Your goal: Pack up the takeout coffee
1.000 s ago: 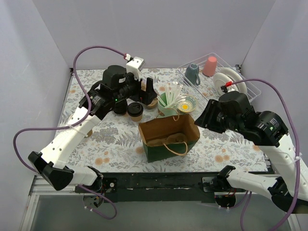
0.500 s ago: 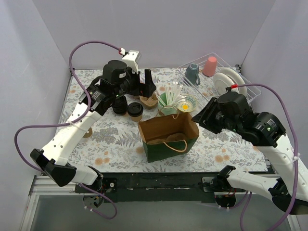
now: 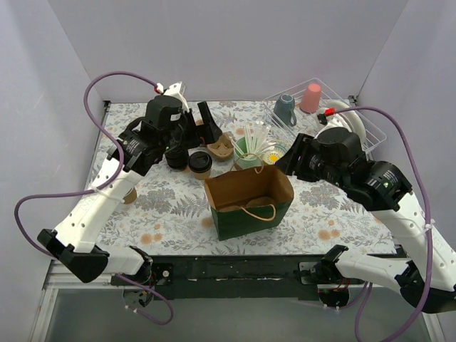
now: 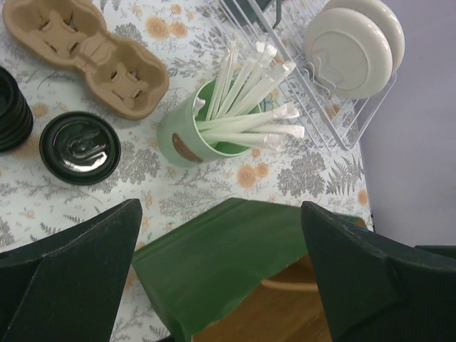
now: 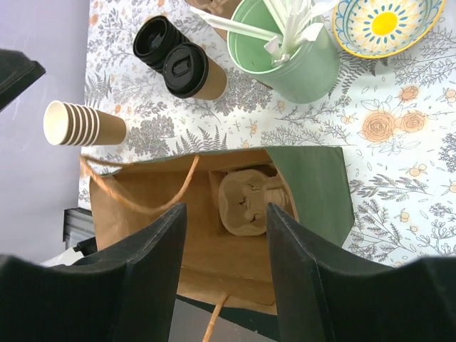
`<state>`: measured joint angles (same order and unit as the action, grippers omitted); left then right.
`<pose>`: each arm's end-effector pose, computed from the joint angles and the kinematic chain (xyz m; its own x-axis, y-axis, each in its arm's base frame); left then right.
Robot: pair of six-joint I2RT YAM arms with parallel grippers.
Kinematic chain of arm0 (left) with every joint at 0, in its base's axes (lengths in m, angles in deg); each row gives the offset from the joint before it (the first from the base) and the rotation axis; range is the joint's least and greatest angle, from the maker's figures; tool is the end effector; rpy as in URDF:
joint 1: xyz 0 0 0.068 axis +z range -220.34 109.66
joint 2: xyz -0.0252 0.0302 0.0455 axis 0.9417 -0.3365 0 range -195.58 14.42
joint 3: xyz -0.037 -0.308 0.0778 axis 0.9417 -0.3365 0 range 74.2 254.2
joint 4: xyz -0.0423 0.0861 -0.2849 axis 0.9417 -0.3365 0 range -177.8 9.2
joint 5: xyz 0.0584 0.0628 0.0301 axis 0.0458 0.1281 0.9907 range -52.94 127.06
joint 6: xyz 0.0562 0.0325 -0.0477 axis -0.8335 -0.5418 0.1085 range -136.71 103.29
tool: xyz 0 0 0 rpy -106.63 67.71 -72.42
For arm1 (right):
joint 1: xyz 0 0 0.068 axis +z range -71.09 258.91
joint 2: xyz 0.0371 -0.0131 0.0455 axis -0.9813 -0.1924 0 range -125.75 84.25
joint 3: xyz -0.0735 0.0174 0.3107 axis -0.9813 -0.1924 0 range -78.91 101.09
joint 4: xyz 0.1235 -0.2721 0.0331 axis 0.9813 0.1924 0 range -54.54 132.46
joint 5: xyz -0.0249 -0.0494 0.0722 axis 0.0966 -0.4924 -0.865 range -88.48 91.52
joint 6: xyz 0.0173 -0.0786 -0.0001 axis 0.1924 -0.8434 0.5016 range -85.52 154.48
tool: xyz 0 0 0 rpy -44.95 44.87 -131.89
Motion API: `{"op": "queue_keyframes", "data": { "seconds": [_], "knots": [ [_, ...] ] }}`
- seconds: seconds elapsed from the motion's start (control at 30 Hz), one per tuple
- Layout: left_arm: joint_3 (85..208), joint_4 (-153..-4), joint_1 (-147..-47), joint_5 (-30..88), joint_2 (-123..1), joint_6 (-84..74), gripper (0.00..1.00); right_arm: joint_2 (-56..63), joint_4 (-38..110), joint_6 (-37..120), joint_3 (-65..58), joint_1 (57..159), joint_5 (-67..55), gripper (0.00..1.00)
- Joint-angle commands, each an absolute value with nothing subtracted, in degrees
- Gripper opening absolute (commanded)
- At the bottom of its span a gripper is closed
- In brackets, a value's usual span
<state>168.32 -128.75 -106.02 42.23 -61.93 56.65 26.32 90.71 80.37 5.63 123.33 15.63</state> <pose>0.2673 -0.1843 0.4895 -0.6128 -0.7347 -0.2909 -0.2430 0.5256 -0.8153 0.1602 0.1333 0.4923 -0.6160 0.3714 -0.6948 -0.1204 0.8272 0.5489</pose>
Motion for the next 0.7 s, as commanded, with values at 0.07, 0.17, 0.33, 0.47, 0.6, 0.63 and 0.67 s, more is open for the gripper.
{"op": "queue_keyframes", "data": {
  "seconds": [0.07, 0.17, 0.33, 0.47, 0.6, 0.63, 0.67],
  "knots": [
    [165.7, -134.86, -105.76, 41.19, -57.04, 55.72, 0.94, 28.61, 92.67, 86.57, 0.82, 123.38, 14.79, 0.53],
    [166.12, -135.56, -105.76, 40.49, -54.92, 52.74, 0.95, 31.69, 95.67, 97.03, -1.64, 123.47, 12.96, 0.52],
    [170.08, -139.16, -105.67, 37.86, -55.53, 49.3, 0.95, 32.31, 100.93, 104.87, -0.95, 123.38, 15.84, 0.53],
    [170.09, -139.52, -105.67, 34.51, -55.28, 48.86, 0.95, 29.15, 106.89, 107.16, 2.91, 123.47, 13.4, 0.54],
    [170.96, -138.9, -105.76, 34.33, -55.27, 46.93, 0.95, 28.18, 108.85, 107.95, 3.45, 123.55, 12.24, 0.55],
    [171.4, -138.73, -105.76, 34.25, -55.45, 46.31, 0.95, 28.35, 108.94, 107.95, 3.53, 123.55, 12.68, 0.55],
    [172.53, -138.46, -105.76, 32.85, -56.06, 45.7, 0.95, 28.62, 109.2, 107.95, 3.62, 123.55, 13.99, 0.55]
  ]
}}
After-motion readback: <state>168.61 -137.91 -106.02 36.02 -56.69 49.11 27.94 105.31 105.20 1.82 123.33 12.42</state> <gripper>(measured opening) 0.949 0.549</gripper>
